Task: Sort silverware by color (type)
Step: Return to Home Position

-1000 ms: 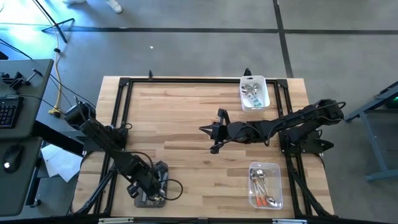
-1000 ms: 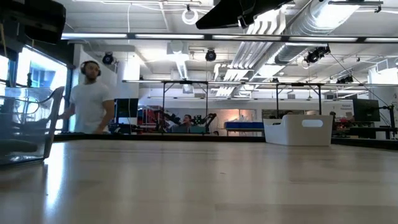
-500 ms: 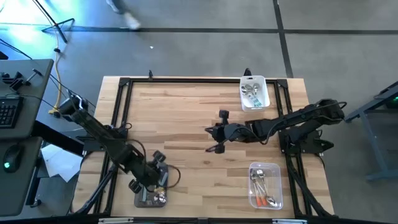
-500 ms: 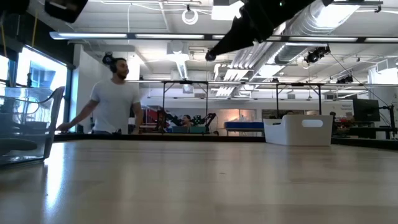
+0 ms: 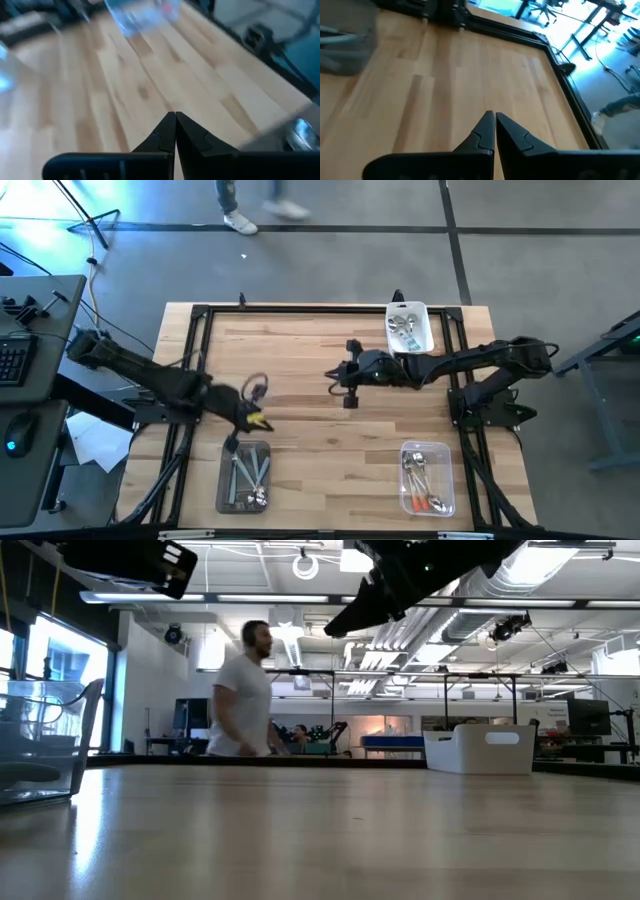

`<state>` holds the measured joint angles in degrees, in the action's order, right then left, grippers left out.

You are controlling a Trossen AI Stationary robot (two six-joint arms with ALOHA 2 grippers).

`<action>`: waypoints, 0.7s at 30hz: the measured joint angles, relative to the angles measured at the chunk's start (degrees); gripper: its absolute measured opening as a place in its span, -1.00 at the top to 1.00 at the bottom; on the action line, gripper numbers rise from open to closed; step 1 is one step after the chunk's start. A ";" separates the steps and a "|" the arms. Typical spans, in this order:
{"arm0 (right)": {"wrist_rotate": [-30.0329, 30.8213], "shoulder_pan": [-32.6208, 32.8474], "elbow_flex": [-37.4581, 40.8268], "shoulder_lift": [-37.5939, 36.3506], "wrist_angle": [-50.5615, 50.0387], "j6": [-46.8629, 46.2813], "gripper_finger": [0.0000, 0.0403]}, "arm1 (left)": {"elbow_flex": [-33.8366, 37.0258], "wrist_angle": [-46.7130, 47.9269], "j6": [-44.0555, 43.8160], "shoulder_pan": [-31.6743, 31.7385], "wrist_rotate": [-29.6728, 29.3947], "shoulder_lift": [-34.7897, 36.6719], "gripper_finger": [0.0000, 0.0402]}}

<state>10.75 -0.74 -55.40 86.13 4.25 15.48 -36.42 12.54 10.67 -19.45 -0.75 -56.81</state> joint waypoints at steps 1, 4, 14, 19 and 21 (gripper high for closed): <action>-0.58 -1.06 0.00 0.00 0.02 -0.12 1.00 | 1.24 -2.41 0.98 1.66 1.22 1.17 1.00; -0.66 -3.32 0.00 0.00 -0.29 -0.17 1.00 | 4.83 -7.93 3.34 6.73 4.67 4.84 1.00; -0.79 -4.86 3.67 -0.88 3.07 0.68 1.00 | 15.42 -23.42 5.16 21.92 17.16 11.16 1.00; -4.85 -9.76 17.70 -7.77 18.60 -2.35 1.00 | 16.22 -25.02 5.74 28.76 20.43 12.78 1.00; -4.95 -10.83 23.42 -11.48 22.40 -3.74 1.00 | 16.24 -25.34 5.25 31.31 22.59 12.85 1.00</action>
<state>5.80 -11.56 -31.98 74.65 26.65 11.74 -20.18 -12.80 15.92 11.87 21.83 -43.97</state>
